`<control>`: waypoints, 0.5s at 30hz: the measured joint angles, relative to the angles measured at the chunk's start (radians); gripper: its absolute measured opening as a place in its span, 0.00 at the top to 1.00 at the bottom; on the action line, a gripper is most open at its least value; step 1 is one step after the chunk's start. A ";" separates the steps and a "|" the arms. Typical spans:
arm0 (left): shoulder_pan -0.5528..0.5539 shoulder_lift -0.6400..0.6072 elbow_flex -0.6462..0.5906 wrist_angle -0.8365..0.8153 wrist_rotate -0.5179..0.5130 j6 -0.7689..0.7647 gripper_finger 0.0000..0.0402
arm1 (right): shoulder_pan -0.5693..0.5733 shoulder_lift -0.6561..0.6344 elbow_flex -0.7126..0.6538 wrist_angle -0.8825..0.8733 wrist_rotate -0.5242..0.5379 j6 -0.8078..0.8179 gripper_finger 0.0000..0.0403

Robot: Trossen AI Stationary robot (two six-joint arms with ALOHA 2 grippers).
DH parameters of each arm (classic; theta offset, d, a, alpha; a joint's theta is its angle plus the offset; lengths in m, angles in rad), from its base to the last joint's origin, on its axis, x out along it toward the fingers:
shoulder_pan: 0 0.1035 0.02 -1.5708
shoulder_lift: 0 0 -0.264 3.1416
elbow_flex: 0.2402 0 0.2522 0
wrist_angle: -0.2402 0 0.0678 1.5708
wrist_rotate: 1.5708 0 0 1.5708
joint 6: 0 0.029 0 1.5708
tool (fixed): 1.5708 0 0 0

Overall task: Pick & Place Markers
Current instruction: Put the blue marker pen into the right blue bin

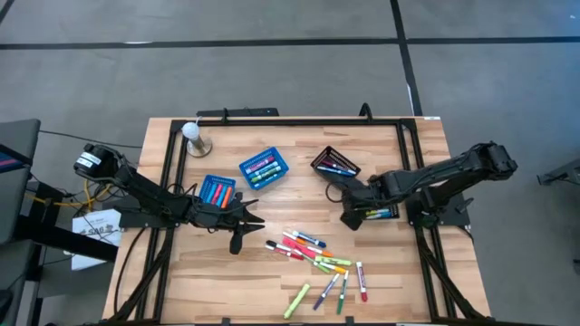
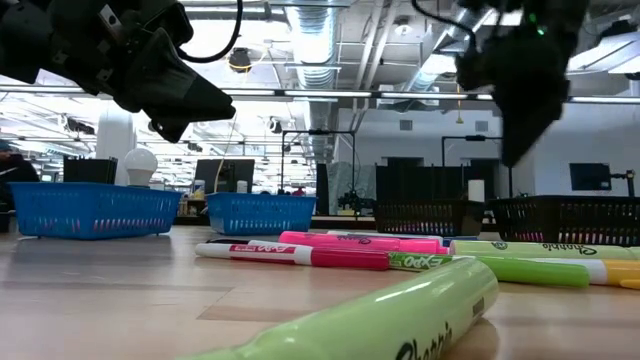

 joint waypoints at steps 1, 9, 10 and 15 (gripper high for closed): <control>0.000 0.000 0.000 0.000 0.000 0.000 0.82 | 0.007 0.000 -0.005 0.059 0.000 -0.015 0.77; 0.000 0.000 0.000 0.000 0.000 0.000 0.82 | 0.080 0.141 -0.010 0.494 -0.015 -0.224 0.76; 0.000 0.000 0.000 0.000 0.000 0.000 0.82 | 0.087 0.168 -0.010 0.536 -0.025 -0.232 0.75; 0.000 0.000 0.000 0.000 0.000 0.000 0.82 | 0.122 0.301 -0.007 0.647 -0.031 -0.280 0.68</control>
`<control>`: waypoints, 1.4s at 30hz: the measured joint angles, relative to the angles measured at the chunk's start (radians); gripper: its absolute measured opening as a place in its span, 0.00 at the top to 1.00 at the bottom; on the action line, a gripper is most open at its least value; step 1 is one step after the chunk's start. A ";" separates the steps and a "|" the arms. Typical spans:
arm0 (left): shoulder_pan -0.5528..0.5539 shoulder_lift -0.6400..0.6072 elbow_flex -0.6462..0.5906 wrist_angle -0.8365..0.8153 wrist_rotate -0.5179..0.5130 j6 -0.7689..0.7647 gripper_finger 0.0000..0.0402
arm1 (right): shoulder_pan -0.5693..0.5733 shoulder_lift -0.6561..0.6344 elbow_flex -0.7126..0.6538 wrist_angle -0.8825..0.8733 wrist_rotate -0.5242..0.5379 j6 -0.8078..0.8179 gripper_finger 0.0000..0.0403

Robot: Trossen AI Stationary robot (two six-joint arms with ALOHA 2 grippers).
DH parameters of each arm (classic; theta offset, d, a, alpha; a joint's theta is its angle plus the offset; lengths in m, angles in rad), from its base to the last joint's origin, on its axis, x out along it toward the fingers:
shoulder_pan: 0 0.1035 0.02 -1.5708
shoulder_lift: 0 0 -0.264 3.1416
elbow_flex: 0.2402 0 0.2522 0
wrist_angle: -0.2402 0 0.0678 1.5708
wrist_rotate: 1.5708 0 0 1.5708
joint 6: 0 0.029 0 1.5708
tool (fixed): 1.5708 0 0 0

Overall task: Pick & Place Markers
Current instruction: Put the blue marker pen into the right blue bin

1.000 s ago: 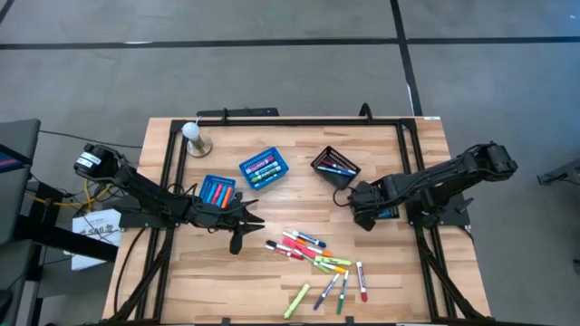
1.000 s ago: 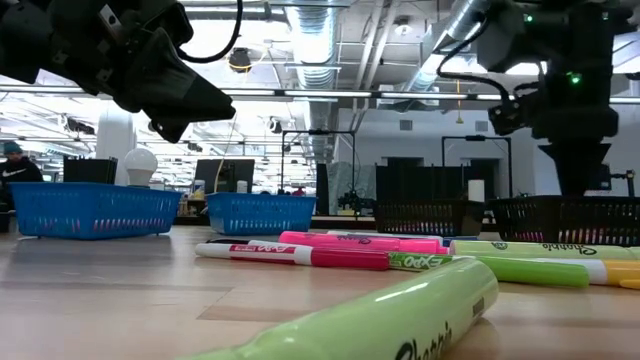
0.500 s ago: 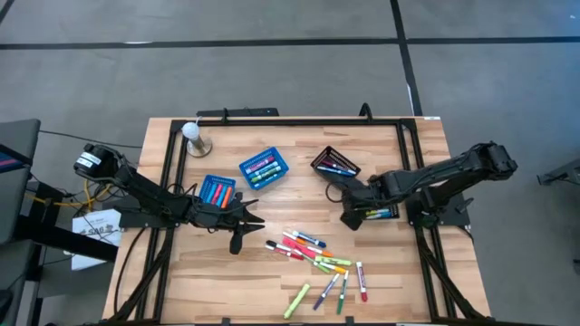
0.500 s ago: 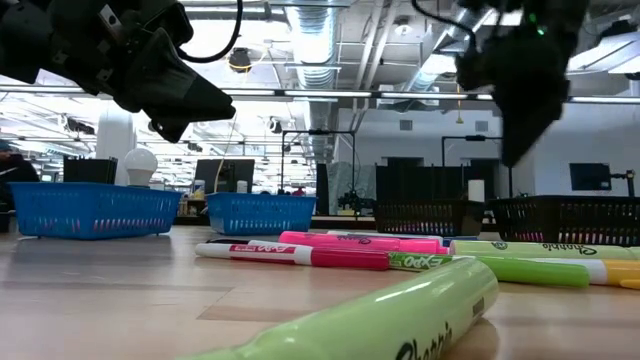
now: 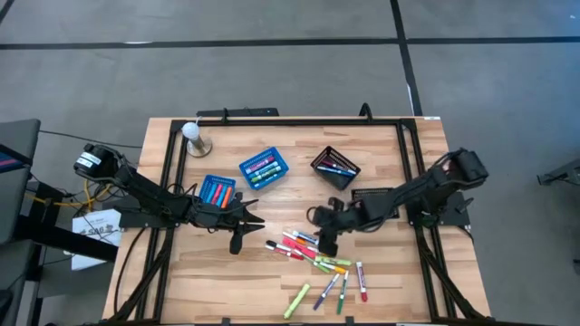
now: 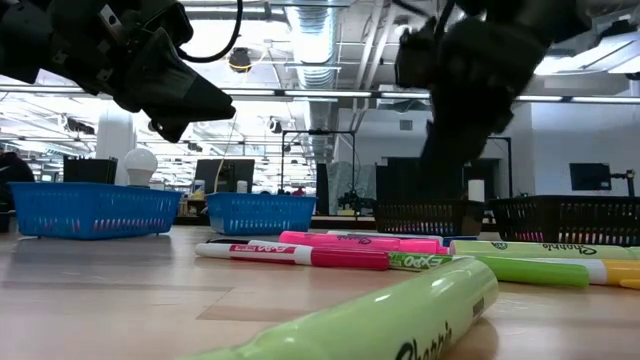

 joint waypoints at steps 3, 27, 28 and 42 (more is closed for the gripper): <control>0.000 0.000 0.000 0.000 0.000 0.000 0.82 | 0.013 0.063 0.028 -0.006 0.000 0.000 0.63; 0.000 0.000 0.000 -0.003 0.000 0.000 0.82 | -0.018 0.220 0.105 -0.016 0.039 -0.104 0.83; 0.000 0.000 0.000 -0.003 0.000 0.000 0.82 | -0.022 0.220 0.111 -0.019 0.049 -0.110 0.85; 0.000 0.000 0.000 0.000 0.000 0.000 0.82 | -0.189 0.219 0.295 -0.008 0.342 -0.640 0.82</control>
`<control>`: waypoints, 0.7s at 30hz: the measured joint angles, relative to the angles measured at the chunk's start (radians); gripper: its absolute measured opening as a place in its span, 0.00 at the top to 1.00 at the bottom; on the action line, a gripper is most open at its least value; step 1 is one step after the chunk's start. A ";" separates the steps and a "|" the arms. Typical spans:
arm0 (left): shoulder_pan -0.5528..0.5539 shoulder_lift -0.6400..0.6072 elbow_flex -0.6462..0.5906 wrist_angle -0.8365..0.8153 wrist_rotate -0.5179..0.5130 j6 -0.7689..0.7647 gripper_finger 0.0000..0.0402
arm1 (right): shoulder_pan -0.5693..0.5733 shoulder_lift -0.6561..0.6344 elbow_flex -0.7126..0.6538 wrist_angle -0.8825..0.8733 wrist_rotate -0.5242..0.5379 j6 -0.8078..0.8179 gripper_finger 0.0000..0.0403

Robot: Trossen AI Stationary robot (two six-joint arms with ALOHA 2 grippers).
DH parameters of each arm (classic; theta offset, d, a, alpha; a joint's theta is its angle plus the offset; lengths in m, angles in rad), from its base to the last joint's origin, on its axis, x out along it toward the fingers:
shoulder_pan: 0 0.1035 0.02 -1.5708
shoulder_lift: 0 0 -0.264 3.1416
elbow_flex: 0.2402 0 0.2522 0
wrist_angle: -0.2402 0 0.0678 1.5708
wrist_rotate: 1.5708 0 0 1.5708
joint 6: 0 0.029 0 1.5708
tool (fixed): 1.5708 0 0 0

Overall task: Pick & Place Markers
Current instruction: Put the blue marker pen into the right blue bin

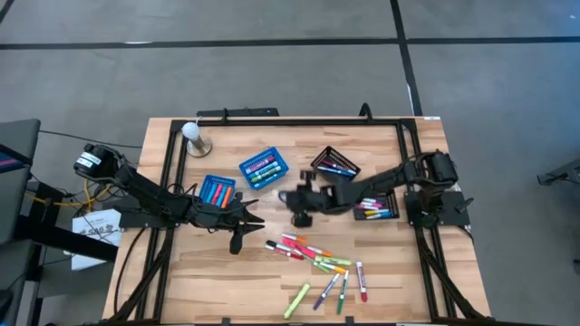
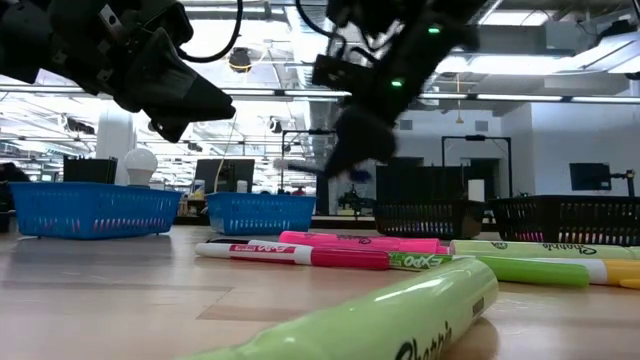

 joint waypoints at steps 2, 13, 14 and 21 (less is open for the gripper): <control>0.000 0.000 0.000 0.000 0.000 0.000 0.82 | -0.041 0.000 0.025 0.048 0.017 -0.110 0.84; 0.000 0.000 0.000 0.000 0.000 0.000 0.82 | -0.250 0.074 0.035 0.381 -0.382 -0.208 0.81; 0.000 0.000 0.000 0.001 0.000 0.000 0.82 | -0.259 0.088 0.034 0.389 -0.386 -0.216 0.81; 0.000 0.000 0.000 0.000 0.000 0.000 0.82 | -0.290 0.177 0.044 0.455 -0.387 -0.222 0.81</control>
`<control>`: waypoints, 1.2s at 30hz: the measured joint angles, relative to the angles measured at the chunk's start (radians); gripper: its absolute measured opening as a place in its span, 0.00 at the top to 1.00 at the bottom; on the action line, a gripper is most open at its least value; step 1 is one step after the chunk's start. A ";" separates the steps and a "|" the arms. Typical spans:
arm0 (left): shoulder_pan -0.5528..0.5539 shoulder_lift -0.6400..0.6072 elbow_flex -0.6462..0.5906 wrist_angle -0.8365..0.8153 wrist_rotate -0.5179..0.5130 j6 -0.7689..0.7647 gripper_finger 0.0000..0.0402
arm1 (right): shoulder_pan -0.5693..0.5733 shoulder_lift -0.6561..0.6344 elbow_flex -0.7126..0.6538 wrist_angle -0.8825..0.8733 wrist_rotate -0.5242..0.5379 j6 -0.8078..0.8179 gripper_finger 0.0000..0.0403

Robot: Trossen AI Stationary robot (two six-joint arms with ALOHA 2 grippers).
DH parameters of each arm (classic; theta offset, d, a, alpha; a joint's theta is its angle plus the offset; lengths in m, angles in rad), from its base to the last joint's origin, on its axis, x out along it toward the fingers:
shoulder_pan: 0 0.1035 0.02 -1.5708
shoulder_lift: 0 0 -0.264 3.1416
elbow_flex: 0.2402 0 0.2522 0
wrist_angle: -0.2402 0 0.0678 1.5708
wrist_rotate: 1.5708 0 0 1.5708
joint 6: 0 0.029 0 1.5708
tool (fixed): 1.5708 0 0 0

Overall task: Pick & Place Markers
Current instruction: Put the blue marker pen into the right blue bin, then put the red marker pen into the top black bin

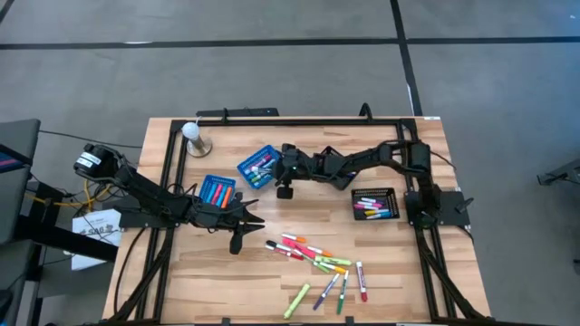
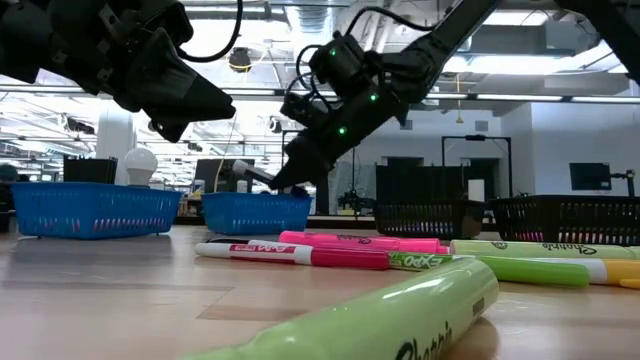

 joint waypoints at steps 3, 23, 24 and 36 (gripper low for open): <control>0.000 0.000 0.000 0.000 0.000 0.000 0.82 | -0.013 0.000 0.002 -0.010 0.000 0.001 0.78; 0.000 0.000 0.000 0.000 0.000 0.007 0.82 | 0.062 -0.131 0.004 -0.172 0.022 0.018 0.65; 0.000 0.000 0.000 0.000 0.000 0.007 0.82 | 0.077 -0.154 0.004 -0.210 0.032 0.019 0.66; -0.006 0.042 0.000 0.110 0.112 0.016 0.82 | 0.322 -0.573 0.004 -0.662 0.132 0.166 0.70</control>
